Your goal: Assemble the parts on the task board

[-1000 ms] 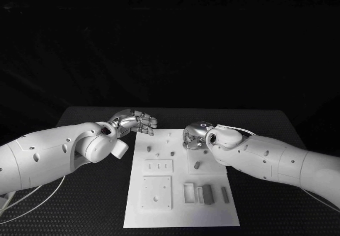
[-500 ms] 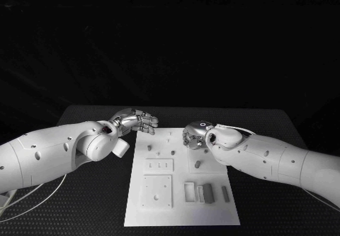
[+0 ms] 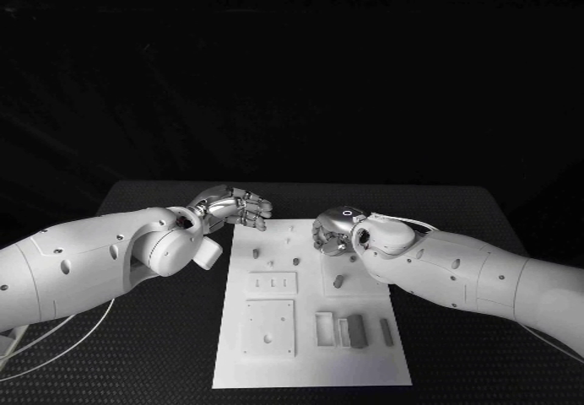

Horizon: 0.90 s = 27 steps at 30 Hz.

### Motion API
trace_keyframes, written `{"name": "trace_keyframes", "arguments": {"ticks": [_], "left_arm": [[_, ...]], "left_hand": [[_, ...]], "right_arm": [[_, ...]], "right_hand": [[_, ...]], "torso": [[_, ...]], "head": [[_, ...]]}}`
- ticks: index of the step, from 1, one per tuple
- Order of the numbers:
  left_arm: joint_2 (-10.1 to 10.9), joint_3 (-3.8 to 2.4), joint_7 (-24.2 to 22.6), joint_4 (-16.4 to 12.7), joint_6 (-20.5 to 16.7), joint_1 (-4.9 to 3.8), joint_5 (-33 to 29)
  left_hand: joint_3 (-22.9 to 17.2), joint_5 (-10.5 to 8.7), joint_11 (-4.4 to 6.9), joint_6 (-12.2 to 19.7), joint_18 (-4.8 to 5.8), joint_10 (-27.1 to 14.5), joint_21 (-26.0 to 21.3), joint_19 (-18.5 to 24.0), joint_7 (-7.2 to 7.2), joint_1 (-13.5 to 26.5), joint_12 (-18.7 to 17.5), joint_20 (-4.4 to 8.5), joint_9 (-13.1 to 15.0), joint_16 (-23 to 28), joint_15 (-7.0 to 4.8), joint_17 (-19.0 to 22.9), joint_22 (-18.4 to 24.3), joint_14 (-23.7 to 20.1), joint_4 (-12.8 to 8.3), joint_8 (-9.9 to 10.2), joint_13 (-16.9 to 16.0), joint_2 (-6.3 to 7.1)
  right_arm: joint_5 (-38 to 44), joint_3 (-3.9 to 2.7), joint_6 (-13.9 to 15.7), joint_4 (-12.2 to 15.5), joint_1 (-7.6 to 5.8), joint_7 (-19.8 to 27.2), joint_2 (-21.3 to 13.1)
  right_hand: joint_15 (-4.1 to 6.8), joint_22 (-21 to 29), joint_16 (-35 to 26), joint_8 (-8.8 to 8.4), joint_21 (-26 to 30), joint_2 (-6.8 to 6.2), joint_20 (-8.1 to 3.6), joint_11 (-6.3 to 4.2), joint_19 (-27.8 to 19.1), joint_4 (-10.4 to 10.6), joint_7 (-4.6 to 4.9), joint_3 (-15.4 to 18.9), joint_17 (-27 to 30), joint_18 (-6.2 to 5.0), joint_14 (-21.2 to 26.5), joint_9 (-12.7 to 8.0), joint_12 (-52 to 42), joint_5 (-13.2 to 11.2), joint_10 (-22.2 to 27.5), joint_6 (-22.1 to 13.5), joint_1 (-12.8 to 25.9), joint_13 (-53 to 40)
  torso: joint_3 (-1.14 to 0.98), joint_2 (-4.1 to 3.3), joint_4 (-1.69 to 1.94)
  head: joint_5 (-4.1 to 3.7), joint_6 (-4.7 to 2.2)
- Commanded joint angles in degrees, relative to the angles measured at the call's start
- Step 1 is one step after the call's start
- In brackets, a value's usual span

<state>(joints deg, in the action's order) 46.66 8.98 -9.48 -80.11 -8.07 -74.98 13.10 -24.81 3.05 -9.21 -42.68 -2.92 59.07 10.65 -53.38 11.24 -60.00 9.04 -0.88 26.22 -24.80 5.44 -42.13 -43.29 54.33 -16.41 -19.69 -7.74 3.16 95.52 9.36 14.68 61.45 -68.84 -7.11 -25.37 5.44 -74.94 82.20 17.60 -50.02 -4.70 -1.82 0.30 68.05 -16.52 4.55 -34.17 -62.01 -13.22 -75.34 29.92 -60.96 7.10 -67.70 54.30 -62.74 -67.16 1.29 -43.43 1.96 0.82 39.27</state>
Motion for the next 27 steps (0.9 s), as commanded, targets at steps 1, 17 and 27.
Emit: {"name": "trace_keyframes", "arguments": {"ticks": [1,17,27], "left_arm": [[-0.09,-0.06,-0.43,-0.07,0.55,-0.07,0.15],[-0.21,-0.05,-0.42,0.23,0.59,-0.07,0.15],[-0.33,-0.05,-0.31,0.49,0.54,-0.07,0.15]], "left_hand": [[0.27,-0.22,-0.28,0.40,0.36,-0.10,-0.35,0.00,1.09,0.02,-0.24,0.54,-0.06,0.26,0.38,-0.08,0.09,0.03,-0.02,0.15,0.06,0.14],[0.27,-0.22,-0.28,0.40,0.40,-0.08,-0.39,-0.02,1.09,-0.04,-0.28,0.56,-0.07,0.32,0.38,-0.17,0.09,0.04,-0.01,0.12,0.05,0.13],[0.28,-0.22,-0.29,0.40,0.42,-0.06,-0.41,-0.03,1.09,-0.08,-0.31,0.58,-0.08,0.37,0.37,-0.24,0.09,0.06,-0.02,0.11,0.05,0.14]], "right_arm": [[0.68,0.15,1.46,0.39,0.24,-0.40,0.08],[3.20,-0.45,7.04,0.87,-0.15,-5.06,1.99],[3.38,-0.98,9.03,-0.97,-0.14,-6.72,4.62]], "right_hand": [[0.47,-1.17,0.27,0.13,-0.33,-0.31,0.02,-0.30,-0.05,0.68,1.78,-0.02,-0.09,-1.78,-0.17,0.18,-0.05,0.17,-0.16,2.09,1.10,0.11],[0.68,-1.10,0.57,0.12,-0.53,-1.46,-0.30,-0.54,0.55,1.67,1.55,-0.67,-0.35,-1.78,-0.82,0.67,0.00,0.19,-0.85,2.50,2.19,0.45],[0.75,-1.08,0.63,0.11,-0.58,-1.43,-0.38,-0.60,0.74,1.96,1.49,-0.85,-0.41,-1.78,-1.04,0.79,0.04,0.17,-1.08,2.60,2.35,0.57]], "torso": [[-0.01,0.02,0.06],[0.07,0.00,0.20],[0.16,0.03,0.13]], "head": [[-0.08,-0.17],[-0.06,-1.07],[-0.09,-1.46]]}}
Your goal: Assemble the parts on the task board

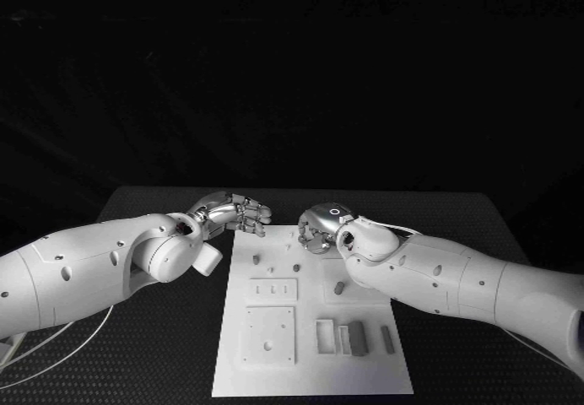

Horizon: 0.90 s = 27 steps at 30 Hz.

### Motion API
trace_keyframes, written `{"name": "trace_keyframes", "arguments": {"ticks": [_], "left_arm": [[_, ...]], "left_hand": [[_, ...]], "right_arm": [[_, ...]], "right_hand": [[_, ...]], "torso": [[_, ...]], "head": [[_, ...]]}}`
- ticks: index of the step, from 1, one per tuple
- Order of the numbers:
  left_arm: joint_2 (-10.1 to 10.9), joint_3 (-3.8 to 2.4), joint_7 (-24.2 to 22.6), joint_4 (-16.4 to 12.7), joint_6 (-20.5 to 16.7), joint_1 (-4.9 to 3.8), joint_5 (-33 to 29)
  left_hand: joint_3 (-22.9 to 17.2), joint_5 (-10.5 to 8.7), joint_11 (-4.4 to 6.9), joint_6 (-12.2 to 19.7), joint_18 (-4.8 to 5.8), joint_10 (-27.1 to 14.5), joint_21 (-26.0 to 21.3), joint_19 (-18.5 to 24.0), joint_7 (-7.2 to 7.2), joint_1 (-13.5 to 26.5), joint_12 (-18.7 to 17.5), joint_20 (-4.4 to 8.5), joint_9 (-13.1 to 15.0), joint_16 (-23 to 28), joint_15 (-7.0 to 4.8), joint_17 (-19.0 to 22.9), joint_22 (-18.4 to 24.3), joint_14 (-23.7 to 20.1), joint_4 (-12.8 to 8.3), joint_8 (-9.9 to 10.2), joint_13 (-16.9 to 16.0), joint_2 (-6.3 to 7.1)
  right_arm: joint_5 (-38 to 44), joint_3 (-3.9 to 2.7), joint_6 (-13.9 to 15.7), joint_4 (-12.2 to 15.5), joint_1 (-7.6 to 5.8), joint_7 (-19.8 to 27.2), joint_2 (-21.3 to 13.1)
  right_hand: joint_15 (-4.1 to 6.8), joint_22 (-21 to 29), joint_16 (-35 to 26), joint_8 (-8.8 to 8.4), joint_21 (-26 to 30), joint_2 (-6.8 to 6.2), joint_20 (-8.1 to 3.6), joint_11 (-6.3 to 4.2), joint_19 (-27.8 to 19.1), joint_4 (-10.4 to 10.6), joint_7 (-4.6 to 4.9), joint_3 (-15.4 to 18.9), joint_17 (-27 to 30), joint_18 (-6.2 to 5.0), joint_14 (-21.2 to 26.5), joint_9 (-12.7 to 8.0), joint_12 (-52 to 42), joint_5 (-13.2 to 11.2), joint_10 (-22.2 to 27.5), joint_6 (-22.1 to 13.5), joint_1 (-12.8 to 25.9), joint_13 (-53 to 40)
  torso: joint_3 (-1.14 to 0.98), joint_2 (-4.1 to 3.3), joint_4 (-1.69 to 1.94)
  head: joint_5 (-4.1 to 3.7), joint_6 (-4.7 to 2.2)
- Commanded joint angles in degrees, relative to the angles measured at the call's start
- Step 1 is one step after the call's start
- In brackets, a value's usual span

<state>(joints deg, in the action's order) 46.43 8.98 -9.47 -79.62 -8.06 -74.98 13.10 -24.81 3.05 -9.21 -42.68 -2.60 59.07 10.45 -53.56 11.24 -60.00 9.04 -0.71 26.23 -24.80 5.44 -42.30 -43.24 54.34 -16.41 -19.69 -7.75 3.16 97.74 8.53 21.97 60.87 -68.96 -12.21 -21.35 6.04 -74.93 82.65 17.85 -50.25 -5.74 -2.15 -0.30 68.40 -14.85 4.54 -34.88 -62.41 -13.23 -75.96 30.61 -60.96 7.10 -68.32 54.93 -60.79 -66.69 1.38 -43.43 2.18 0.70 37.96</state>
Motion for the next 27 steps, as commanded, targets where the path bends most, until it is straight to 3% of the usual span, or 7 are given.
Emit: {"name": "trace_keyframes", "arguments": {"ticks": [1,9,14,18,27], "left_arm": [[-0.11,-0.06,-0.31,0.01,0.54,-0.07,0.15],[-0.65,-0.06,-0.67,0.09,-0.14,-0.08,0.15],[-0.58,-0.07,-0.77,0.41,-0.44,-0.10,0.15],[-0.61,-0.07,-0.73,0.42,-0.35,-0.12,0.15],[-0.67,-0.08,-0.74,0.04,-0.37,-0.34,0.15]], "left_hand": [[0.28,-0.22,-0.29,0.40,0.10,-0.07,-0.21,0.15,1.09,-0.08,-0.31,0.41,-0.08,0.38,0.37,-0.08,0.05,0.06,-0.02,0.10,0.05,0.14],[0.29,-0.22,-0.29,0.41,0.12,-0.06,-0.23,0.14,1.09,-0.09,-0.34,0.41,-0.09,0.42,0.37,-0.13,0.05,0.07,-0.01,0.09,0.05,0.16],[0.31,-0.22,-0.28,0.42,0.14,-0.03,-0.27,0.15,1.09,-0.13,-0.35,0.42,-0.10,0.48,0.38,-0.18,0.05,0.05,-0.03,0.08,0.04,0.22],[0.31,-0.22,-0.28,0.41,0.15,-0.01,-0.28,0.15,1.09,-0.14,-0.36,0.43,-0.10,0.50,0.38,-0.20,0.06,0.05,-0.03,0.07,0.03,0.22],[0.32,-0.22,-0.27,0.41,0.17,0.02,-0.31,0.14,1.09,-0.16,-0.37,0.43,-0.11,0.55,0.38,-0.26,0.06,0.05,-0.01,0.05,0.02,0.23]], "right_arm": [[1.17,-0.21,1.67,-0.59,-0.02,-1.61,0.86],[1.23,-0.27,1.18,-3.26,-0.04,-1.60,3.35],[1.46,-0.28,1.27,-4.40,-0.04,-1.63,4.24],[1.49,-0.28,0.97,-5.85,-0.04,-1.54,5.15],[1.46,-0.29,0.49,-7.63,-0.03,-1.63,6.54]], "right_hand": [[0.15,-1.09,0.19,-0.14,-0.34,-0.41,-0.07,0.00,0.39,0.30,1.50,-0.15,-0.01,-1.77,-0.44,0.10,0.05,0.17,-0.46,1.96,0.41,0.10],[0.18,-1.08,0.13,-0.18,-0.33,-0.53,-0.10,-0.01,0.44,0.40,1.49,-0.21,0.18,-1.77,-0.41,0.14,0.10,0.17,-0.52,1.95,0.48,0.16],[0.18,-1.07,0.11,-0.20,-0.32,-0.57,-0.11,-0.02,0.46,0.47,1.48,-0.24,0.26,-1.77,-0.40,0.16,0.14,0.16,-0.54,1.94,0.54,0.20],[0.19,-1.06,0.11,-0.22,-0.32,-0.58,-0.12,-0.02,0.47,0.49,1.48,-0.27,0.24,-1.77,-0.42,0.17,0.15,0.17,-0.55,1.94,0.54,0.21],[0.19,-1.06,0.07,-0.24,-0.30,-0.63,-0.13,-0.02,0.48,0.54,1.48,-0.30,0.36,-1.77,-0.39,0.19,0.19,0.16,-0.56,1.92,0.57,0.24]], "torso": [[0.08,0.02,-0.09],[0.06,-0.06,0.17],[0.25,-0.16,0.42],[0.19,-0.12,0.27],[0.19,-0.24,0.48]], "head": [[0.03,-0.17],[-0.08,-0.18],[-0.27,-0.12],[-0.20,-0.10],[0.19,-0.23]]}}
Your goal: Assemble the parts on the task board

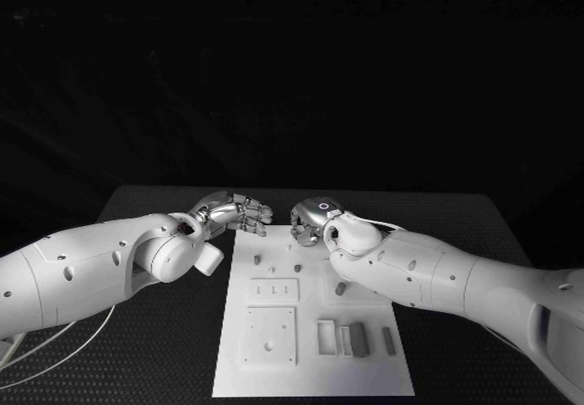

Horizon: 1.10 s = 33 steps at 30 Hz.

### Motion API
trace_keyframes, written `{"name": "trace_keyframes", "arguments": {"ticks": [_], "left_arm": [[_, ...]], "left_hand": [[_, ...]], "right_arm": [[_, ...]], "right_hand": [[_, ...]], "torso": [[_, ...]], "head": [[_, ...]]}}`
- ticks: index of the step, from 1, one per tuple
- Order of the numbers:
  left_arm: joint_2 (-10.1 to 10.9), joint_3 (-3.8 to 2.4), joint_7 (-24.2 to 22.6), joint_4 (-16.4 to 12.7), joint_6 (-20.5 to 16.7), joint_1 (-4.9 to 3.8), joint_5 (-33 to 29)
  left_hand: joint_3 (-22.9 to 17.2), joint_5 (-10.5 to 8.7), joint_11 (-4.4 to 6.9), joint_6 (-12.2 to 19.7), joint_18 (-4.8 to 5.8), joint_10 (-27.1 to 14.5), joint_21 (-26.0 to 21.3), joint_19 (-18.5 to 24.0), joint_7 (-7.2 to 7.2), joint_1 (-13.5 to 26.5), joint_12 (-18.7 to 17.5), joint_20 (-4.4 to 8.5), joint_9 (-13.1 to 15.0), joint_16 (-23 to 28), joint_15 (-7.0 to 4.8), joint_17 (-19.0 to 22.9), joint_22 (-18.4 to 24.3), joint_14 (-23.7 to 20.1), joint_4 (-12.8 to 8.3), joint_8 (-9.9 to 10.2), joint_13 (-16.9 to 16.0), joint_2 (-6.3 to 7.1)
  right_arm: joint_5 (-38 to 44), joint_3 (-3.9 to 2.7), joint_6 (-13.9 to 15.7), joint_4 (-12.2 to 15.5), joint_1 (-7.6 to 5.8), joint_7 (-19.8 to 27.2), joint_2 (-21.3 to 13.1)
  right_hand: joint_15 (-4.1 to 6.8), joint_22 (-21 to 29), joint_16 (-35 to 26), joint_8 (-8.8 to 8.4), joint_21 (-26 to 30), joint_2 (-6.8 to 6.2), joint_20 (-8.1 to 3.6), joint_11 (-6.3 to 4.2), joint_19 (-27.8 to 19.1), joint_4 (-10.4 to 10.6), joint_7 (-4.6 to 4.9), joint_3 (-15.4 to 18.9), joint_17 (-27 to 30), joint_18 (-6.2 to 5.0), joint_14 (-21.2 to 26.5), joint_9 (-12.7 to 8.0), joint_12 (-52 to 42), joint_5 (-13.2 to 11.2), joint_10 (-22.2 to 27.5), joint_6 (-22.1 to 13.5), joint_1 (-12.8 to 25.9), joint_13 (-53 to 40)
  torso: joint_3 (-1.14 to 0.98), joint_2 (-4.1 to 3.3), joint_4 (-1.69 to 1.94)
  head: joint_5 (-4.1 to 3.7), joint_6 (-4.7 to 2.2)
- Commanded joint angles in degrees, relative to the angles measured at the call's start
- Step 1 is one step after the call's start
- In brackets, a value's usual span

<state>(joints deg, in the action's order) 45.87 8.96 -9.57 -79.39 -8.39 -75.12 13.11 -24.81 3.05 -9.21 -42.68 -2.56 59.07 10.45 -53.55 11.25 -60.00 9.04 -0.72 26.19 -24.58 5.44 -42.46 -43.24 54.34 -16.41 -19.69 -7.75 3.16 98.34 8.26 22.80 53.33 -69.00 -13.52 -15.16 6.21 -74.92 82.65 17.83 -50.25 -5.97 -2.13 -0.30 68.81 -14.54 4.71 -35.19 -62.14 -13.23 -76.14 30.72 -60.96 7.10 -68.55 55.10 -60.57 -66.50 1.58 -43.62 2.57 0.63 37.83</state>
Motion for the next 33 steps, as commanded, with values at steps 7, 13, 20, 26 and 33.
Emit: {"name": "trace_keyframes", "arguments": {"ticks": [7,13,20,26,33], "left_arm": [[-0.26,-0.06,-0.50,0.02,0.07,-0.49,0.14],[-0.32,-0.06,-0.48,-0.11,0.16,-0.76,0.14],[-0.16,-0.06,-0.42,-0.16,0.13,-0.87,0.14],[-0.24,-0.06,-0.03,-0.21,0.66,-0.90,0.14],[-0.17,-0.06,0.20,-0.14,0.79,-0.94,0.14]], "left_hand": [[0.35,-0.22,-0.28,0.42,0.14,0.03,-0.33,0.14,1.10,-0.14,-0.39,0.44,-0.07,0.36,0.39,-0.13,0.06,0.06,-0.01,0.05,0.02,0.28],[0.36,-0.22,-0.28,0.43,0.15,0.03,-0.34,0.13,1.10,-0.13,-0.41,0.44,-0.07,0.38,0.39,-0.16,0.06,0.06,0.00,0.04,0.02,0.29],[0.38,-0.22,-0.28,0.43,0.17,0.05,-0.36,0.12,1.10,-0.13,-0.43,0.45,-0.08,0.42,0.39,-0.21,0.06,0.07,0.01,0.03,0.02,0.30],[0.40,-0.22,-0.28,0.45,0.18,0.05,-0.38,0.11,1.10,-0.11,-0.45,0.45,-0.09,0.46,0.39,-0.25,0.06,0.08,0.03,0.02,0.01,0.31],[0.43,-0.22,-0.29,0.47,0.19,0.03,-0.40,0.10,1.11,-0.08,-0.49,0.46,-0.10,0.50,0.39,-0.30,0.06,0.09,0.04,0.02,0.02,0.31]], "right_arm": [[0.86,-0.02,-0.32,-1.39,0.01,-0.15,1.13],[0.73,-0.02,-0.45,-2.28,0.06,0.09,1.49],[0.49,-0.01,-1.27,-2.20,0.11,0.12,1.71],[0.12,-0.01,-2.10,-2.64,0.26,0.07,1.83],[-0.12,0.00,-2.54,-2.36,0.44,0.23,2.30]], "right_hand": [[0.03,-1.06,0.04,-0.25,-0.29,-0.41,-0.16,-0.02,0.08,0.26,1.32,-0.02,0.19,-1.77,-0.17,0.11,0.21,0.17,-0.34,1.73,0.36,0.08],[0.03,-1.06,0.06,-0.27,-0.28,-0.49,-0.17,-0.02,0.09,0.27,1.32,-0.05,0.09,-1.77,-0.24,0.12,0.24,0.16,-0.34,1.71,0.36,0.09],[0.04,-1.05,0.03,-0.28,-0.27,-0.51,-0.19,-0.03,0.10,0.27,1.32,-0.09,0.21,-1.76,-0.20,0.15,0.26,0.17,-0.35,1.71,0.34,0.11],[0.04,-1.05,0.03,-0.29,-0.26,-0.50,-0.19,-0.03,0.11,0.31,1.32,-0.11,0.19,-1.76,-0.22,0.17,0.27,0.16,-0.36,1.72,0.36,0.12],[0.04,-1.04,0.01,-0.30,-0.24,-0.48,-0.20,-0.03,0.10,0.32,1.32,-0.13,0.27,-1.76,-0.19,0.19,0.29,0.17,-0.36,1.71,0.36,0.13]], "torso": [[0.01,-0.05,0.05],[0.03,-0.03,-0.01],[0.02,0.04,-0.20],[0.00,0.04,-0.13],[-0.06,0.02,-0.32]], "head": [[0.38,-0.05],[0.66,0.28],[1.25,0.67],[1.14,0.86],[1.06,1.29]]}}
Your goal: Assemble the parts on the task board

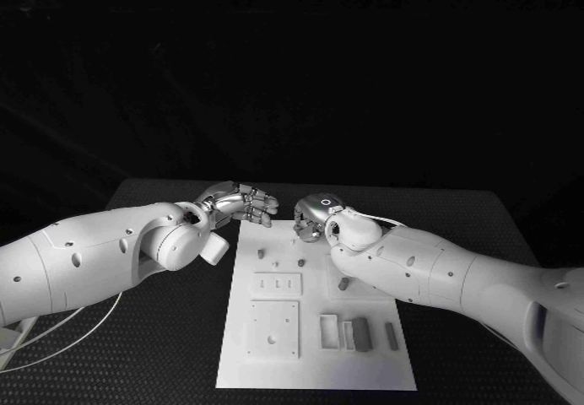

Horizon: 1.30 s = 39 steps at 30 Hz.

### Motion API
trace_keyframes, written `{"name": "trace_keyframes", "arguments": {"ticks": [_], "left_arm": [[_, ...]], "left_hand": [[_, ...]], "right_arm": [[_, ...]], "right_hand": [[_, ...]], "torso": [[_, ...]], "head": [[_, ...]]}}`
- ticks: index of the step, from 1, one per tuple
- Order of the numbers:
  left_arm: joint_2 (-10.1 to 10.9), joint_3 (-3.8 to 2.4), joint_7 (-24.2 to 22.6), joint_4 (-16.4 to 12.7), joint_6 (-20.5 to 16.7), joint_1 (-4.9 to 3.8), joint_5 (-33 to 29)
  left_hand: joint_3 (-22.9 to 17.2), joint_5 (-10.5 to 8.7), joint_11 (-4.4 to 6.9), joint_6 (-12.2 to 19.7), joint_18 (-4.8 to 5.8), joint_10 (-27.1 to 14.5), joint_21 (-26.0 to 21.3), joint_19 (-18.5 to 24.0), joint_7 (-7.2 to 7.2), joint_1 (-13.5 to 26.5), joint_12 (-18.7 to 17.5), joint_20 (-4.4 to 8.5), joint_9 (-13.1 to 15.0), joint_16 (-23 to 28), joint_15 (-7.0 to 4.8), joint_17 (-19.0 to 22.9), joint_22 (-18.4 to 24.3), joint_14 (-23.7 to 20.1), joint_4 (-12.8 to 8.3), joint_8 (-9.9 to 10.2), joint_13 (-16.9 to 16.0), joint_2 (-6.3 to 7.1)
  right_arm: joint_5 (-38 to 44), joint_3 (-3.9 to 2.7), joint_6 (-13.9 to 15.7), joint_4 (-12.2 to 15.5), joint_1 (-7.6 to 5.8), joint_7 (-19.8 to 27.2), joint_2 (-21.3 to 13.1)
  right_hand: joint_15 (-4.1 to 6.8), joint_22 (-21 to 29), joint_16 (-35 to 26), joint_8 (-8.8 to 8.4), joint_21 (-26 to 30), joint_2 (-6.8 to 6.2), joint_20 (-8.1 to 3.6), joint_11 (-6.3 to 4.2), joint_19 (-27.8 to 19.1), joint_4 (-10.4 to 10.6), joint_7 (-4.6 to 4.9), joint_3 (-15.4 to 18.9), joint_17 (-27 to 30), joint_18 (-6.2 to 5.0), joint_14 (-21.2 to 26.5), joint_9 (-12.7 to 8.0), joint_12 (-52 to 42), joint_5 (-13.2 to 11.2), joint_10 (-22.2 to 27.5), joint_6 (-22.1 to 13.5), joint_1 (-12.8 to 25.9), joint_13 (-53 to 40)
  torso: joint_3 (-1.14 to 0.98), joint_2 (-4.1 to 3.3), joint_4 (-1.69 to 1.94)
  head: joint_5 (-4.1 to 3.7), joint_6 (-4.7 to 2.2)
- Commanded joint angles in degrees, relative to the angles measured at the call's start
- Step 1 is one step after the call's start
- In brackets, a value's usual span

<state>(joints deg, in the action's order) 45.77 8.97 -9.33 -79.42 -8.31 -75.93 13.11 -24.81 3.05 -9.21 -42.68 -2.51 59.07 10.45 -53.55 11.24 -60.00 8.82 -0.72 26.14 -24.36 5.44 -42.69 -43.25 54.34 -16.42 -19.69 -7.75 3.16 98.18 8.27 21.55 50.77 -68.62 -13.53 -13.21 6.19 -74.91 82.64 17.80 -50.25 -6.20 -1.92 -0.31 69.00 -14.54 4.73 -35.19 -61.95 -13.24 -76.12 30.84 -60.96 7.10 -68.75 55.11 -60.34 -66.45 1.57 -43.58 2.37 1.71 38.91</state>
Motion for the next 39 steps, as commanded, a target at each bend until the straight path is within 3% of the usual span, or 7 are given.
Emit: {"name": "trace_keyframes", "arguments": {"ticks": [1,11,39], "left_arm": [[-0.12,-0.06,0.03,-0.11,0.80,-0.14,0.14],[-0.35,-0.06,0.17,-0.04,1.05,-0.14,0.14],[-0.26,-0.05,0.37,0.25,1.32,-0.25,0.14]], "left_hand": [[0.43,-0.22,-0.29,0.47,0.14,0.03,-0.40,0.10,1.11,-0.08,-0.28,0.47,-0.05,0.29,0.39,-0.08,0.07,0.09,0.04,0.02,0.02,0.31],[0.45,-0.22,-0.30,0.48,0.15,0.03,-0.43,0.09,1.11,-0.07,-0.31,0.48,-0.06,0.34,0.39,-0.14,0.07,0.09,0.04,0.01,0.01,0.31],[0.50,-0.22,-0.32,0.53,0.19,0.02,-0.50,0.06,1.13,-0.02,-0.41,0.49,-0.09,0.48,0.38,-0.30,0.08,0.12,0.07,-0.01,0.01,0.29]], "right_arm": [[0.05,-0.01,-1.28,0.20,0.10,0.24,0.48],[-0.06,-0.01,-1.07,-0.63,0.68,0.17,1.36],[-0.17,-0.02,2.13,-0.52,0.66,0.07,0.35]], "right_hand": [[0.06,-1.05,0.02,-0.27,-0.24,-0.25,-0.41,-0.01,-0.09,0.32,1.30,-0.14,0.05,-1.76,-0.22,0.07,0.29,0.17,-0.17,1.69,0.14,0.08],[0.06,-1.05,0.00,-0.29,-0.23,-0.22,-0.42,-0.01,-0.08,0.34,1.30,-0.16,0.11,-1.76,-0.21,0.10,0.30,0.16,-0.18,1.68,0.14,0.09],[0.10,-1.06,0.09,-0.30,-0.22,-0.18,-0.51,-0.04,0.02,0.20,1.27,-0.29,-0.11,-1.76,-0.41,0.25,0.31,0.15,-0.23,1.75,-0.01,0.11]], "torso": [[-0.06,-0.03,-0.11],[-0.02,-0.05,0.09],[0.01,0.02,-0.02]], "head": [[-0.02,0.21],[-0.06,0.27],[0.00,0.49]]}}
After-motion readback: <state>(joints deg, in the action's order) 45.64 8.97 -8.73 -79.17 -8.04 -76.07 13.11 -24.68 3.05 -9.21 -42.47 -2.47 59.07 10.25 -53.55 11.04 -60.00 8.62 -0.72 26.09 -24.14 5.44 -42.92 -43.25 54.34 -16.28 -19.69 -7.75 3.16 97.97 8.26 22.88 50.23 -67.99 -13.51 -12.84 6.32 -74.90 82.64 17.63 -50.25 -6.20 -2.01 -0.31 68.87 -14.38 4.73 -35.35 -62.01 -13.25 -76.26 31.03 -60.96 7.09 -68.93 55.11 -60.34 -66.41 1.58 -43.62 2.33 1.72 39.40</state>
